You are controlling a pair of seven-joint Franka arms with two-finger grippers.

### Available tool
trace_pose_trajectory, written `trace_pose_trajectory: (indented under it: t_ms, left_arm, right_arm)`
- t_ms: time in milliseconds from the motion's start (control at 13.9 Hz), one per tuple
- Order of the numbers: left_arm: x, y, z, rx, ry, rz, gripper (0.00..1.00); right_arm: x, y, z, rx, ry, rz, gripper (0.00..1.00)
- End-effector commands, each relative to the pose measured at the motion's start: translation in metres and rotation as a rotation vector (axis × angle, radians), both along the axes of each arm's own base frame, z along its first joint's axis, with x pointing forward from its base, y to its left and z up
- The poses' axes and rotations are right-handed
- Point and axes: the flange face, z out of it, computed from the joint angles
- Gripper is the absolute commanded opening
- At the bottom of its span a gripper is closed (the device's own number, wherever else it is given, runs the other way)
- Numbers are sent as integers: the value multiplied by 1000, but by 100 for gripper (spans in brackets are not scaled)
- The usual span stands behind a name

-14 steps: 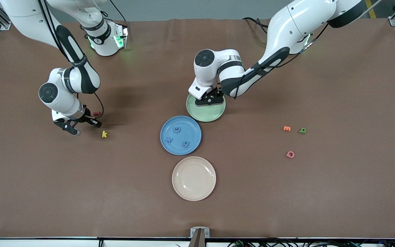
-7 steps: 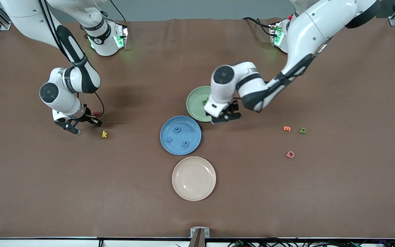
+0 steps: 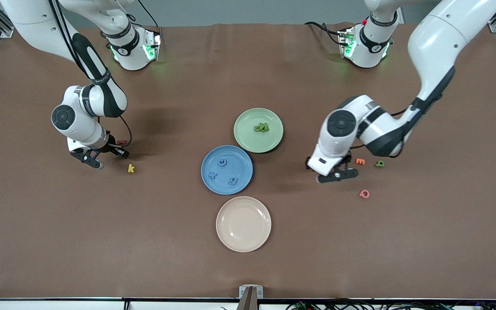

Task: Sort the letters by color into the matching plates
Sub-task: 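Grasp the blue m with the right gripper while the left gripper reaches green d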

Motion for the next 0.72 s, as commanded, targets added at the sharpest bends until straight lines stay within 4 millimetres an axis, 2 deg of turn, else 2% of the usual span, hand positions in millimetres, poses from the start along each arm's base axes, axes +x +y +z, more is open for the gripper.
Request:
trace_pose_trajectory:
  t_ms: [0, 72, 287, 359, 502, 646]
  left_arm:
    - [6, 59, 7, 26, 16, -28, 89]
    - [10, 82, 5, 26, 29, -38, 88]
    - [16, 134, -3, 18, 61, -55, 83]
    - [17, 151, -6, 2, 69, -44, 82]
    - [12, 165, -11, -13, 80, -58, 80]
    - [2, 180, -23, -38, 83, -52, 79]
  right_arm:
    - [-5, -3, -3, -2, 1, 12, 54]
    - [-4, -3, -3, -2, 1, 11, 46]
    - [-4, -3, -3, -2, 3, 11, 10]
    - [-4, -3, -3, -2, 4, 8, 3]
    - [-2, -1, 0, -1, 4, 10, 0]
    - [5, 9, 12, 4, 21, 25, 0]
